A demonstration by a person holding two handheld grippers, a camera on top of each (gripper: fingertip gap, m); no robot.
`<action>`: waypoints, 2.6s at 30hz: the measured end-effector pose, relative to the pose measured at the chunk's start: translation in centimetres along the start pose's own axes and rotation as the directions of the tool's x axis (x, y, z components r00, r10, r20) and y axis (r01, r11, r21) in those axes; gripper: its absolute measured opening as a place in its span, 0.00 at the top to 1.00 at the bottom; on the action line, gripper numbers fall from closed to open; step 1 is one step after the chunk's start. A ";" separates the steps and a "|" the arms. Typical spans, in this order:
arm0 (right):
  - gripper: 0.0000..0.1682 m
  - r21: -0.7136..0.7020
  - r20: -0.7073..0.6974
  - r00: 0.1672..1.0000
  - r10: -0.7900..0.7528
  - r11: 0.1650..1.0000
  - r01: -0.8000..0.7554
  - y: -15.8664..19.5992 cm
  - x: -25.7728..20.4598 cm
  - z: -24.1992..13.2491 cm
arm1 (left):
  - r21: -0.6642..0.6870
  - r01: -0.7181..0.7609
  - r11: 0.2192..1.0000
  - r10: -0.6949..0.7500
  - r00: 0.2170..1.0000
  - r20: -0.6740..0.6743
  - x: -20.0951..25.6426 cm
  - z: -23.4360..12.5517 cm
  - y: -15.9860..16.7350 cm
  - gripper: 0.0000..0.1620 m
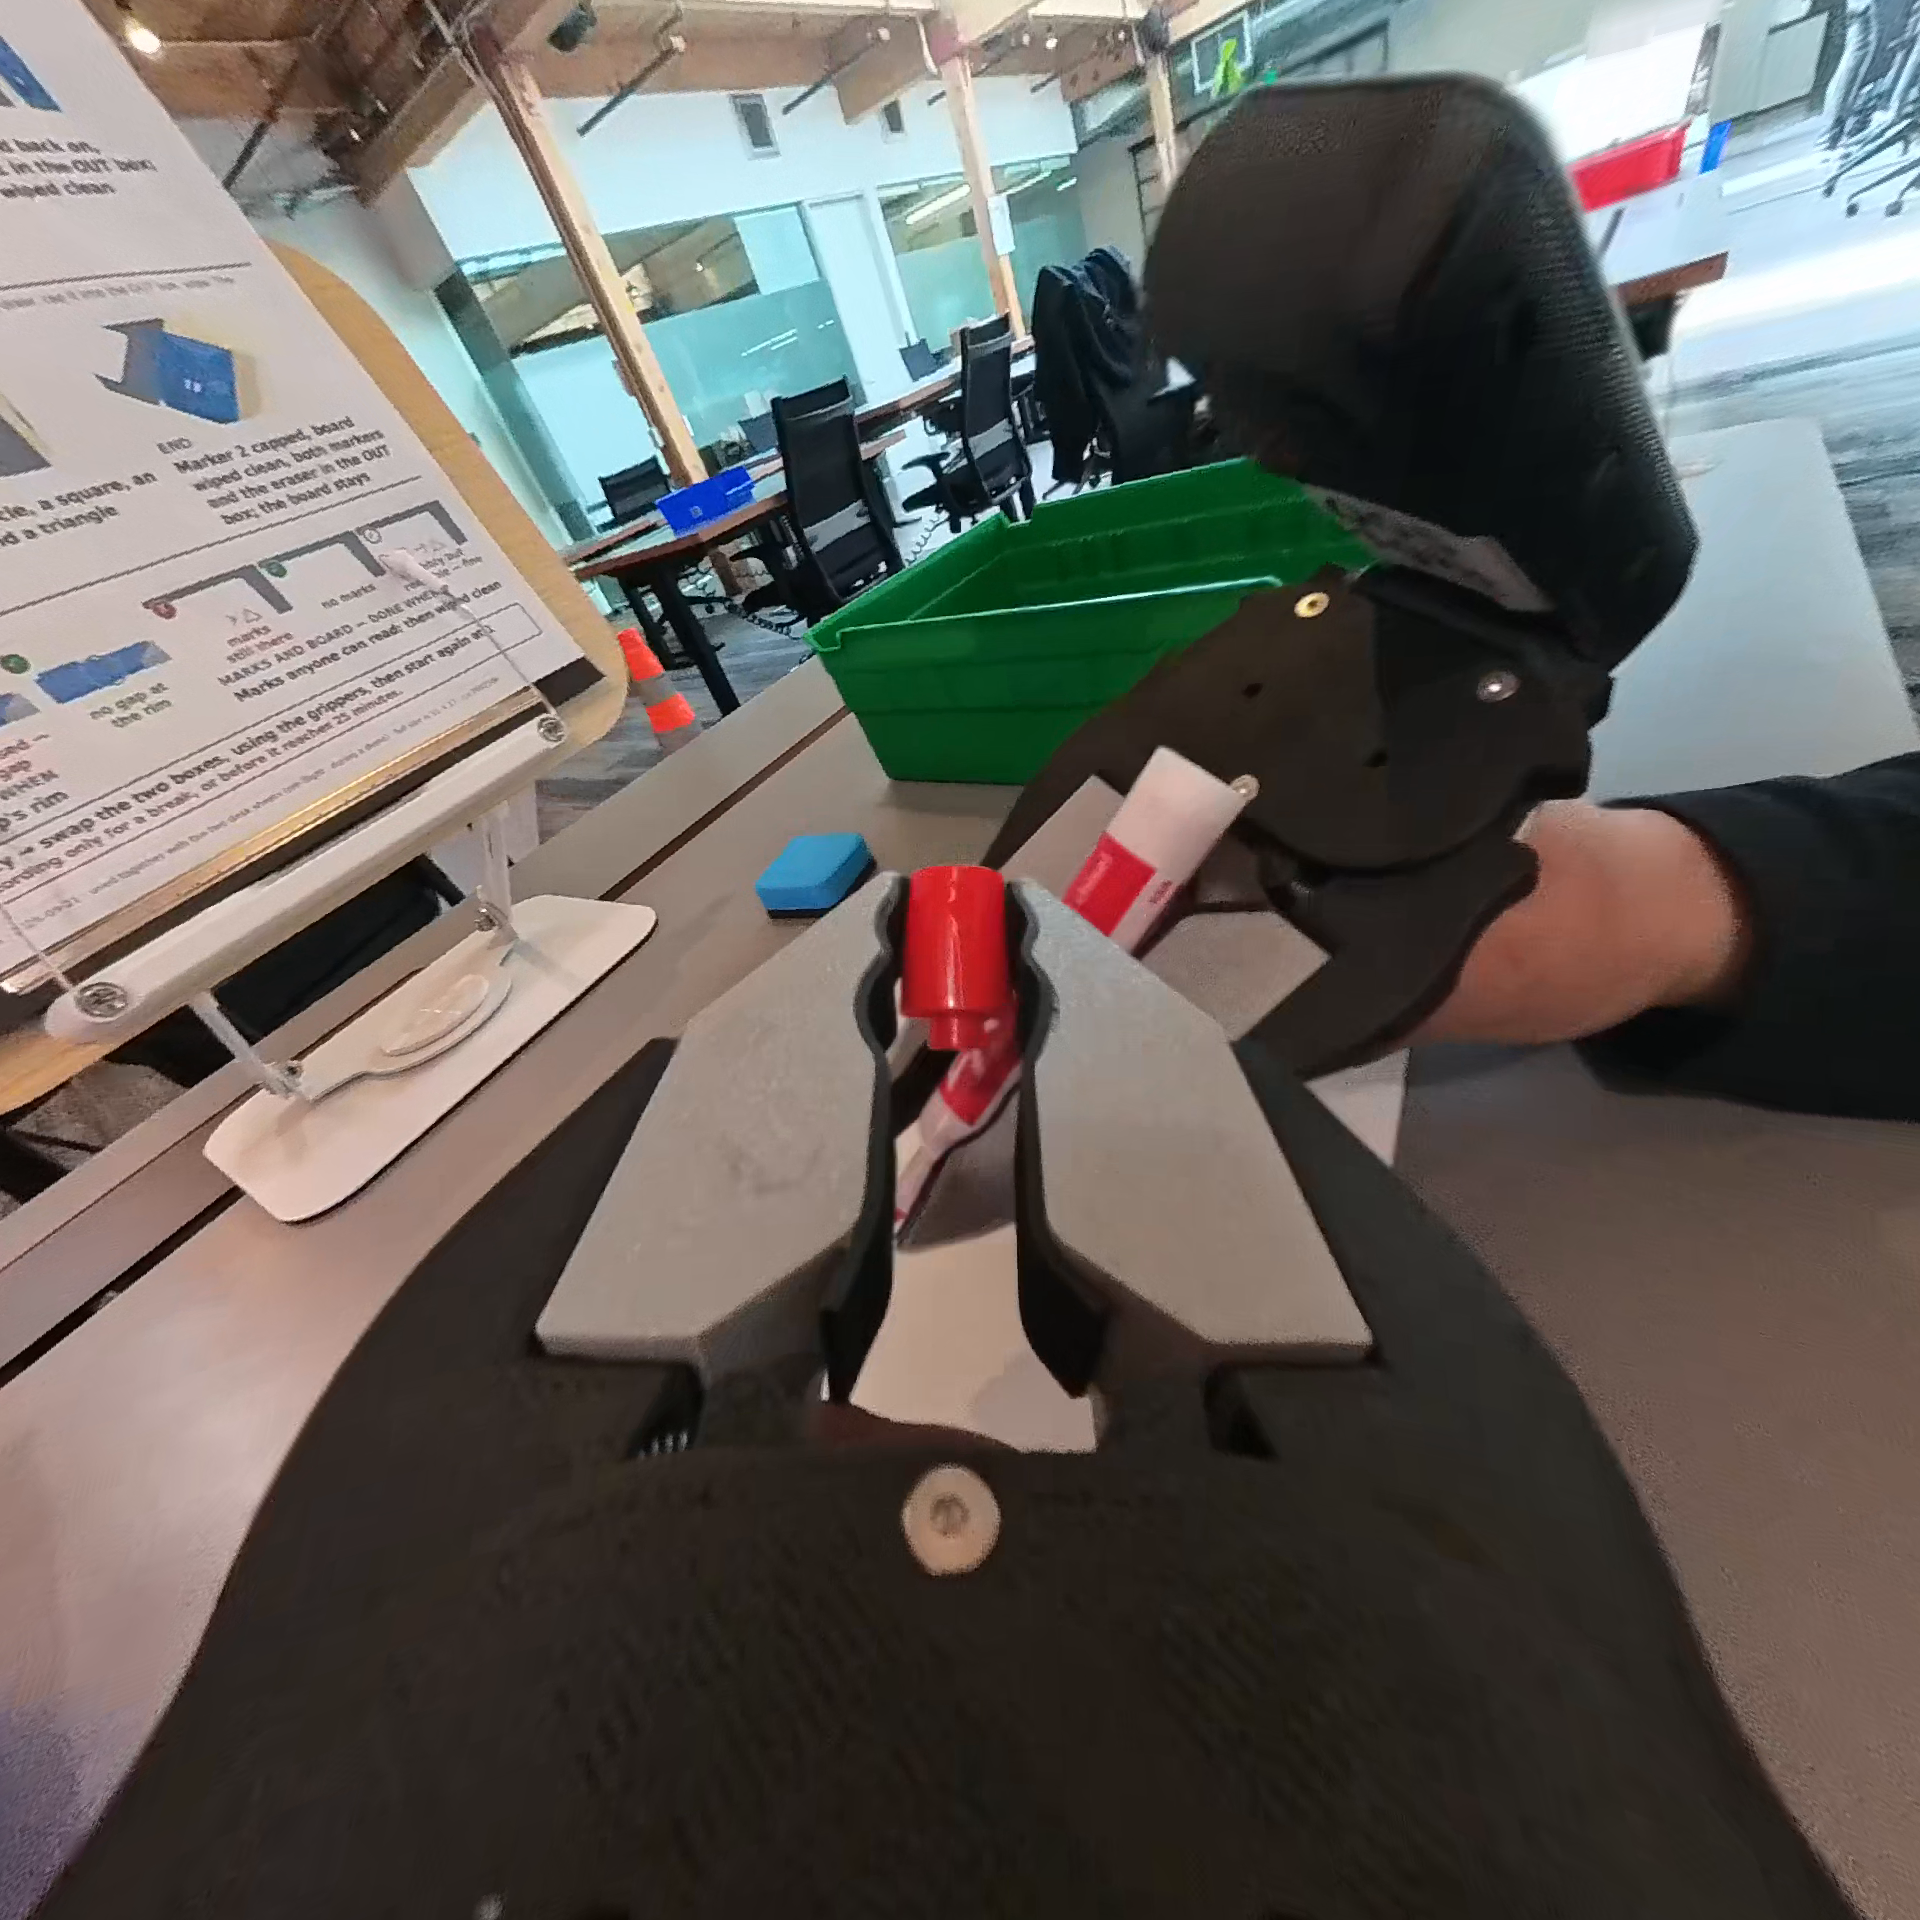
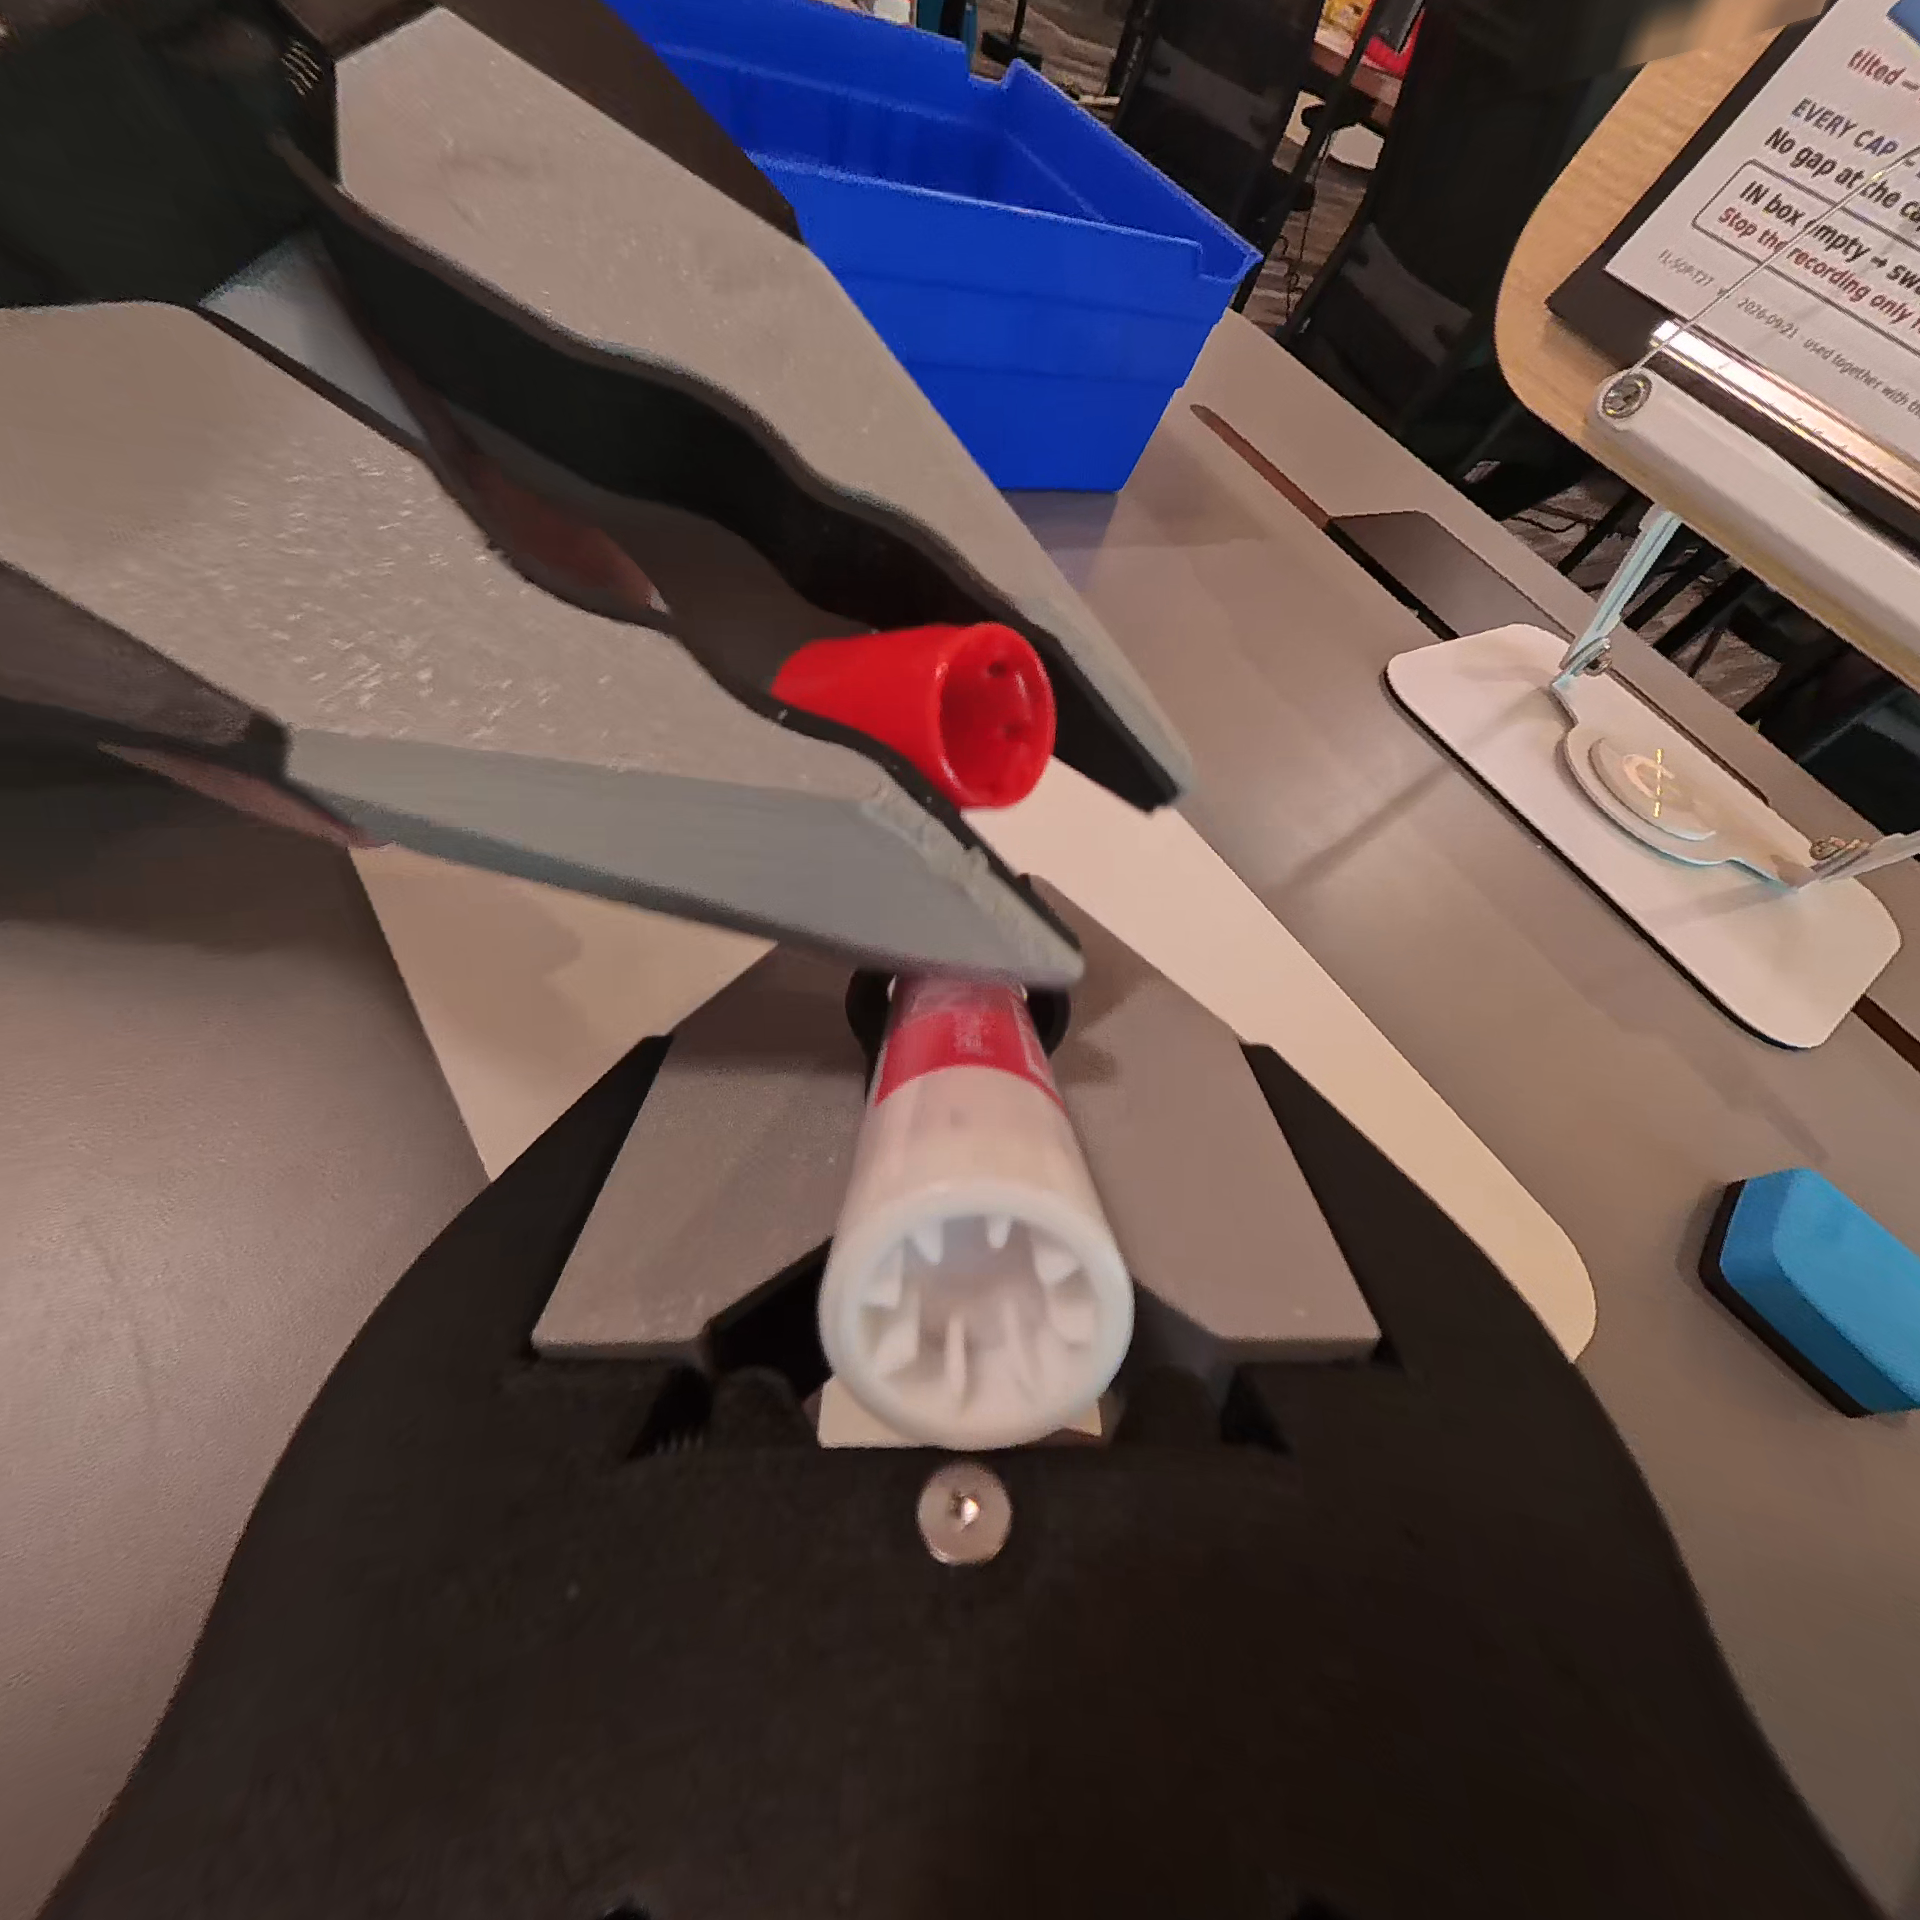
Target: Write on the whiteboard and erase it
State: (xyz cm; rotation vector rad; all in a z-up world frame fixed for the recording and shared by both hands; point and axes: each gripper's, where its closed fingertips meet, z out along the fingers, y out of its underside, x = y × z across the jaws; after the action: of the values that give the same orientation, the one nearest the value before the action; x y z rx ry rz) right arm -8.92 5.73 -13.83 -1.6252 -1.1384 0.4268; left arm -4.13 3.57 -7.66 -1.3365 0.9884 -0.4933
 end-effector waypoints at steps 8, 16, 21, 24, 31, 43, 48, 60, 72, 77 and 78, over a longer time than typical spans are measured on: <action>0.89 0.016 -0.004 1.000 0.014 1.000 -0.014 -0.1 0.4 -0.5 | -0.020 0.050 0.999 -0.049 0.998 0.031 -1.4 -0.2 0.8 0.90; 0.88 0.014 0.008 1.000 -0.001 1.000 0.001 -0.1 -0.2 -0.3 | -0.035 -0.019 0.999 0.020 1.000 0.015 -0.3 0.2 1.1 0.91; 0.88 0.043 0.027 0.998 0.057 0.997 -0.058 -0.4 0.3 -0.6 | -0.011 -0.002 1.000 0.003 0.996 0.091 -2.1 -0.3 0.8 0.90; 0.88 0.084 0.037 0.991 0.127 0.988 -0.130 -0.7 1.1 -1.0 | -0.021 0.048 0.999 -0.045 0.989 0.138 -3.6 -0.6 1.5 0.91; 0.88 0.154 0.102 0.953 0.286 0.942 -0.299 -1.1 2.6 -2.1 | -0.081 0.097 0.992 -0.075 0.967 0.244 -6.1 -0.9 3.7 0.91; 0.88 0.174 0.146 0.918 0.369 0.904 -0.391 -0.9 3.5 -2.8 | -0.155 0.101 0.983 -0.056 0.962 0.267 -6.5 -0.6 5.4 0.90; 0.88 0.159 0.141 0.916 0.376 0.904 -0.396 -0.6 3.6 -2.8 | -0.153 0.093 0.984 -0.048 0.960 0.277 -6.6 -0.8 5.2 0.90; 0.88 0.148 0.114 0.901 0.419 0.890 -0.432 0.1 4.5 -2.8 | -0.197 0.076 0.977 -0.018 0.960 0.281 -7.3 -1.8 6.2 0.91; 0.88 0.132 0.126 0.907 0.403 0.899 -0.418 0.1 3.8 -2.0 | -0.249 0.041 0.968 0.036 0.954 0.296 -8.0 -2.8 7.4 0.90; 0.88 0.129 0.116 0.914 0.388 0.907 -0.401 0.1 3.7 -2.0 | -0.265 0.115 0.957 -0.024 0.945 0.325 -8.9 -3.1 8.3 0.90; 0.88 0.128 0.114 0.914 0.389 0.907 -0.402 0.2 3.8 -2.0 | -0.268 0.117 0.956 -0.023 0.943 0.332 -9.0 -3.1 8.3 0.90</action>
State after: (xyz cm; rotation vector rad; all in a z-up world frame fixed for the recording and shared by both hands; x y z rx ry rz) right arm -5.54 7.79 -12.23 -1.7173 -0.8096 0.8335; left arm -13.38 10.73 -12.59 -1.6551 0.7552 -0.1746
